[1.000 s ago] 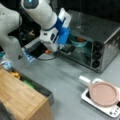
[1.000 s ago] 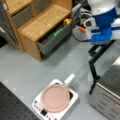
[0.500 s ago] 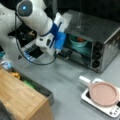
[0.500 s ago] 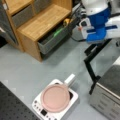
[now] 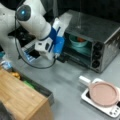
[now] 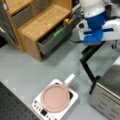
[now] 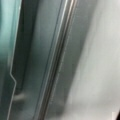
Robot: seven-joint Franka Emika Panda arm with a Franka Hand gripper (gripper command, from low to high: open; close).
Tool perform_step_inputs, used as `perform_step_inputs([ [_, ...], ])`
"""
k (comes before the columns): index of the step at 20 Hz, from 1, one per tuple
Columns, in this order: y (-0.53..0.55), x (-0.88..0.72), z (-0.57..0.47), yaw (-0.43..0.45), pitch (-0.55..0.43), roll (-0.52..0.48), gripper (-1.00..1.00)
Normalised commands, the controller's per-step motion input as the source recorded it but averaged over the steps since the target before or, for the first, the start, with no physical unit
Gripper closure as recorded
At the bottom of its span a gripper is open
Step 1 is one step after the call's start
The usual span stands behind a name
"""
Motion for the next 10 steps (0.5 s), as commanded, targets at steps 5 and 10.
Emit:
perform_step_inputs([
  [5, -0.11, 0.01, -0.27, -0.048, -0.145, 0.159, -1.00],
  [10, -0.18, -0.02, -0.21, -0.045, -0.121, 0.125, -1.00],
])
